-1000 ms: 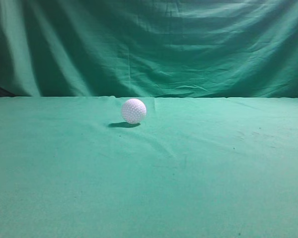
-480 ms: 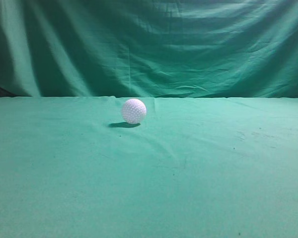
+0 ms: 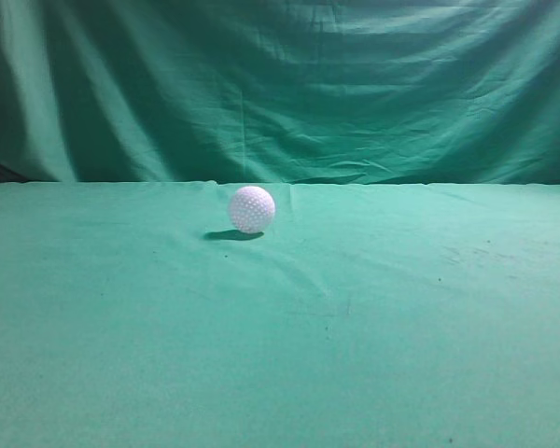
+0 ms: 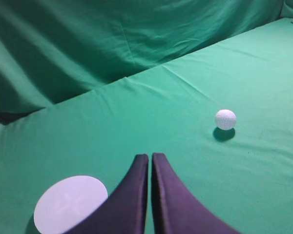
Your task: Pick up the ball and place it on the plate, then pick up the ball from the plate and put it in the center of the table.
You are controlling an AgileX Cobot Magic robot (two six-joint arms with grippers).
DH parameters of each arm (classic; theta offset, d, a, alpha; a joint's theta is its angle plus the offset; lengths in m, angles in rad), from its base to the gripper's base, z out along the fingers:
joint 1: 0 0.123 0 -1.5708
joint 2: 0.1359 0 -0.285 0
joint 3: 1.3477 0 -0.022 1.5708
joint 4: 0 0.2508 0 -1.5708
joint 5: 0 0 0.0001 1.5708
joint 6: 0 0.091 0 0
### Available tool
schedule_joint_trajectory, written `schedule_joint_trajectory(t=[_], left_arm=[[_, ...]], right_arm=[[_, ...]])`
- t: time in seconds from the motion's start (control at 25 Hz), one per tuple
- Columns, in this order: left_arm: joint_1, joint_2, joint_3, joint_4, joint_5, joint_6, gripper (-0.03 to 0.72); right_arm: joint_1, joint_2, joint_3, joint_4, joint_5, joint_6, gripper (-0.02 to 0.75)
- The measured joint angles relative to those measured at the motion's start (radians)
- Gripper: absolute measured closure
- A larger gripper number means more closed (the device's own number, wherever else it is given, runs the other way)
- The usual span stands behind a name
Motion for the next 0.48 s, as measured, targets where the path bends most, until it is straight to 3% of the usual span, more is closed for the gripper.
schedule_joint_trajectory(t=[0.24, 0.48], left_arm=[[0.000, -0.062, 0.104, 0.009, -0.003, 0.000, 0.688], [0.000, -0.062, 0.247, 0.010, -0.126, -0.011, 0.688]], right_arm=[[0.000, 0.000, 0.000, 0.000, 0.000, 0.000, 0.691], [0.000, 0.000, 0.000, 0.000, 0.002, 0.000, 0.691]])
